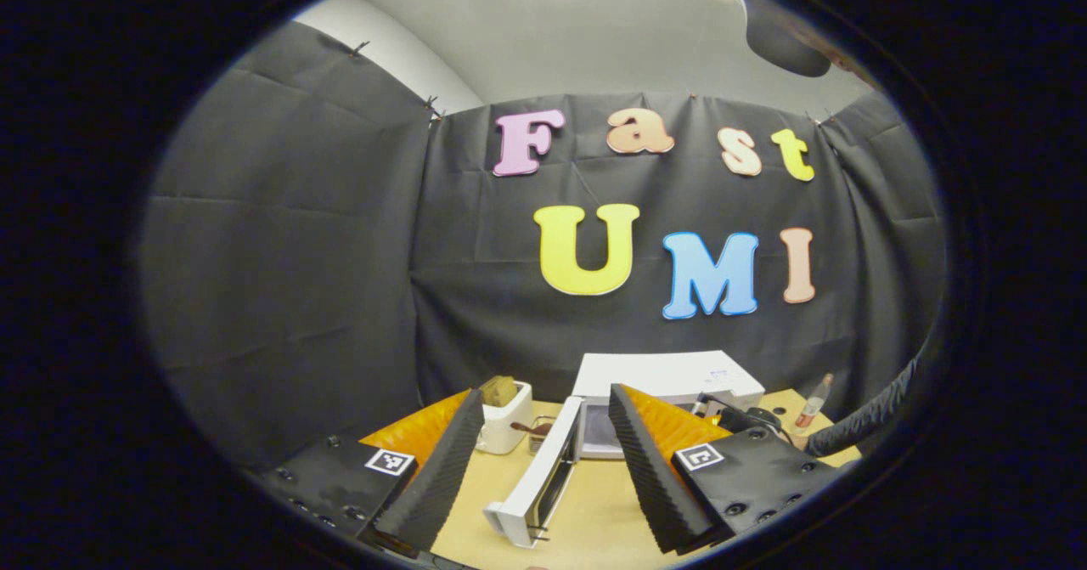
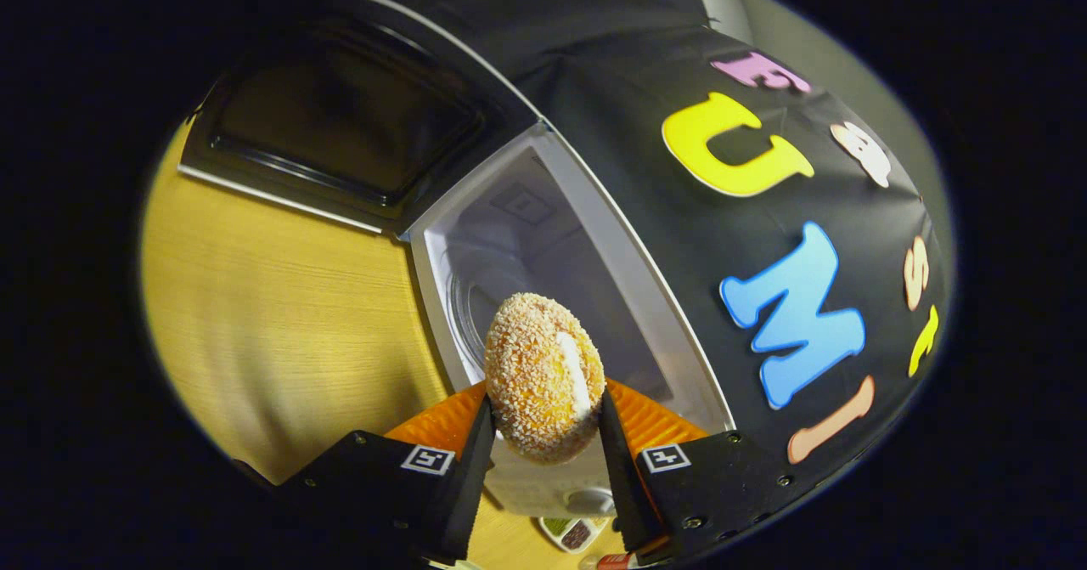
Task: Open the microwave oven with the left hand, put the food in, and close the microwave oven.
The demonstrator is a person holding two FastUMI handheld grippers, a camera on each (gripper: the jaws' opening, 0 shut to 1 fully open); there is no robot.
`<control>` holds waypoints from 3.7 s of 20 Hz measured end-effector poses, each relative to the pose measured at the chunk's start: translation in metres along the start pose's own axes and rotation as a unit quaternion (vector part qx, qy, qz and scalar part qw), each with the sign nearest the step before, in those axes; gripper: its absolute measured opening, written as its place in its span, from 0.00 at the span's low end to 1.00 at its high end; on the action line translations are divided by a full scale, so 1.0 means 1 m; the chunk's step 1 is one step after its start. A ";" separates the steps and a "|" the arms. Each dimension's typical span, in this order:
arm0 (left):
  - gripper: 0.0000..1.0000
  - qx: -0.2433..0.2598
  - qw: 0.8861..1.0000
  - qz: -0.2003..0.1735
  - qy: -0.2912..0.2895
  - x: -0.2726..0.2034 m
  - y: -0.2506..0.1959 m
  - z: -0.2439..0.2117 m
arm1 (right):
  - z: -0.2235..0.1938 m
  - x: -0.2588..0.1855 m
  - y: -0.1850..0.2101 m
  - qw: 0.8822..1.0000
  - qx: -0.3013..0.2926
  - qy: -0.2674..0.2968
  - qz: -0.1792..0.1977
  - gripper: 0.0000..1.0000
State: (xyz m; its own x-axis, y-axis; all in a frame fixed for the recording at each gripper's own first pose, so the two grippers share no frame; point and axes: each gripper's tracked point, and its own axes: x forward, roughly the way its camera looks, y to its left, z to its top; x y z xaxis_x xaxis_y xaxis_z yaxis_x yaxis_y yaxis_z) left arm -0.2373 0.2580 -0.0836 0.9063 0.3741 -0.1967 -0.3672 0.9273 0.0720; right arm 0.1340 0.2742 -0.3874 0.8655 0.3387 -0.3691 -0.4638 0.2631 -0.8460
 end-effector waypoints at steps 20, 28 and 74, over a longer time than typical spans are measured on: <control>0.97 -0.004 0.998 0.036 0.049 -0.034 0.007 -0.035 | -0.002 0.103 0.005 0.998 0.033 0.052 0.013 0.95; 0.96 -0.014 0.999 -0.027 0.011 0.020 -0.030 -0.025 | 0.013 -0.016 -0.017 0.978 0.204 0.007 0.030 0.96; 0.07 0.028 0.989 -0.138 0.038 0.085 -0.032 -0.081 | -0.014 -0.308 -0.229 0.817 0.524 -0.023 -0.238 0.95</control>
State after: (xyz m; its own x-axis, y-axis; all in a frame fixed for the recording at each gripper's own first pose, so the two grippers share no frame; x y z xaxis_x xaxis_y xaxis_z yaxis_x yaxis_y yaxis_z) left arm -0.1654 0.2592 -0.1818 0.9516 0.1063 -0.2884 -0.0930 0.9939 0.0592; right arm -0.0236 0.0967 -0.0850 0.9983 -0.0005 -0.0585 -0.0045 0.9963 -0.0858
